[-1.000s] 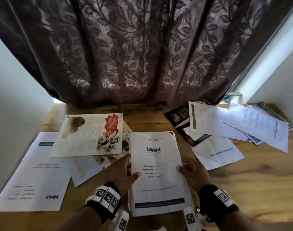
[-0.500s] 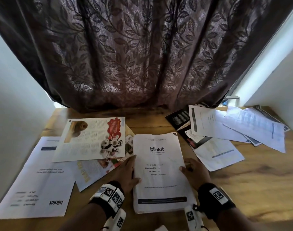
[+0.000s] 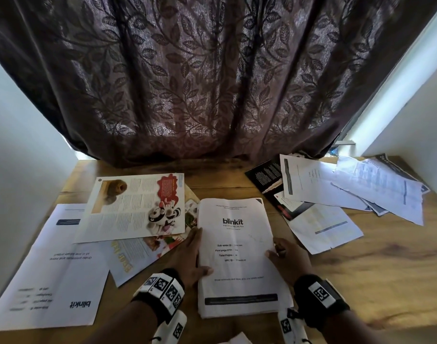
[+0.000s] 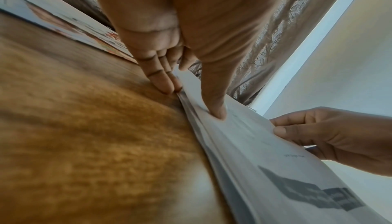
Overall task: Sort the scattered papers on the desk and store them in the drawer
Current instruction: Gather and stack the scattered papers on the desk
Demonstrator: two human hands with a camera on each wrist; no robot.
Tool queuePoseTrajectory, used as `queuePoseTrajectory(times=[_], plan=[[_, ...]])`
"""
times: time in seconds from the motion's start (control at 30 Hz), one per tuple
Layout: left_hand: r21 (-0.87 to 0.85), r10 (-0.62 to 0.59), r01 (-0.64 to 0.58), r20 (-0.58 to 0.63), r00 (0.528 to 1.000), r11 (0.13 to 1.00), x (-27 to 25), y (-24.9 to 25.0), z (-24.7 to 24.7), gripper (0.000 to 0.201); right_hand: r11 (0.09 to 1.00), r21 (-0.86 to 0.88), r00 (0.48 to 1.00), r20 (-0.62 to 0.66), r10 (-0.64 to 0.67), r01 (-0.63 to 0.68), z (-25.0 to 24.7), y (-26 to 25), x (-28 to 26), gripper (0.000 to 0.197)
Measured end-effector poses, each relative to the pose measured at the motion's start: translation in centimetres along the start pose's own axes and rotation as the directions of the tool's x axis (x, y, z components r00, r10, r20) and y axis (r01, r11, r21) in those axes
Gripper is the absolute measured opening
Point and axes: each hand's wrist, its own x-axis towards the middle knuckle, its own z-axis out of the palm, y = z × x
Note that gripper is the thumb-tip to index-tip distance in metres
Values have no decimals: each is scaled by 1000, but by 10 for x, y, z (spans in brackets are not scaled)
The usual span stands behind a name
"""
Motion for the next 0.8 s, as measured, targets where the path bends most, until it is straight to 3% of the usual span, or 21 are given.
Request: queuePoseTrajectory(times=[0.13,0.23,0.33,0.4,0.47,0.57,0.63,0.7,0.8], plan=[[68,29,-33,54,998,997,2,-3,0,103,991,-110,994,-74,-82,73,-5,-8,-4,45],[130,14,-28,108,994,991,5,0,2,97,952,-176,951,-138,-277,252,-5,-25,-3,60],[210,-5,-20,116,993,977,6,6,-2,94,875,-127,884,53,-465,468,12,-58,6,67],[250,10,-40,119,993,967,7,10,-5,91,812,-102,810,211,-547,575,31,-81,16,68],[287,27,-59,114,993,956,5,15,-9,90,761,-117,744,349,-570,638,52,-99,26,65],[282,48,-75,101,994,956,6,19,-9,92,692,-223,689,504,-521,686,67,-102,49,70],[293,44,-78,121,992,953,7,17,-7,92,628,-349,695,548,-466,696,62,-87,64,84],[323,37,-79,136,990,943,8,15,-6,94,618,-438,744,522,-417,653,46,-65,78,99],[345,30,-81,151,988,935,9,15,-5,96,612,-553,814,494,-306,565,14,-41,95,107]])
